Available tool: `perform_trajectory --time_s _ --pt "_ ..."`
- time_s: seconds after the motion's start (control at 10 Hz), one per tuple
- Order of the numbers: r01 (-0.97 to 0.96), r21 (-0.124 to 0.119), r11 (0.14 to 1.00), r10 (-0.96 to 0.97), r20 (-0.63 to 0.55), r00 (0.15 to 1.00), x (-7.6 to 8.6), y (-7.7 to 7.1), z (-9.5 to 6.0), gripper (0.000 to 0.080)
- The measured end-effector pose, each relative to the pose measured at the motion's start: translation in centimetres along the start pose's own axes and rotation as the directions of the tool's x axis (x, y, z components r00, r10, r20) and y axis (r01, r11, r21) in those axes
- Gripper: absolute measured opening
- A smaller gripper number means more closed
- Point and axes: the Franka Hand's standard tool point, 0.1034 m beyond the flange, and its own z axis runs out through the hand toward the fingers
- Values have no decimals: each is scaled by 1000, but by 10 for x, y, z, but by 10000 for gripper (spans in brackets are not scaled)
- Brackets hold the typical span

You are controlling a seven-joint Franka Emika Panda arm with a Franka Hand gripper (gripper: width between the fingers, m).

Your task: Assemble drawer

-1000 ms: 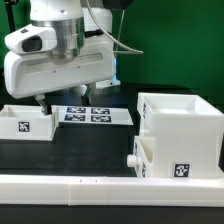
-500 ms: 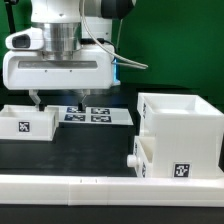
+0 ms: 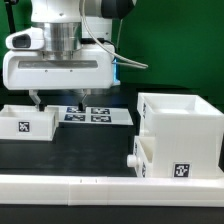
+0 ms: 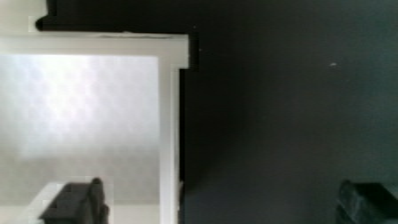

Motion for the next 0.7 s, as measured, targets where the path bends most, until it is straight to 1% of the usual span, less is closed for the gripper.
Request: perform_trajectory --time_s 0.1,0.2,0.3,0.5,0.6,0.7 --pt "-14 -6 1000 14 -9 1000 -3 0 5 649" --pt "-22 -7 1000 22 0 1000 -9 2 12 649" --pt "-24 -11 1000 24 -5 1000 -11 4 17 649" --pt "-22 -8 1000 22 10 1000 -17 9 31 649" --pt "-17 -7 1000 17 16 1000 -19 11 35 649" --pt "-2 -7 1000 2 20 1000 -22 16 37 649"
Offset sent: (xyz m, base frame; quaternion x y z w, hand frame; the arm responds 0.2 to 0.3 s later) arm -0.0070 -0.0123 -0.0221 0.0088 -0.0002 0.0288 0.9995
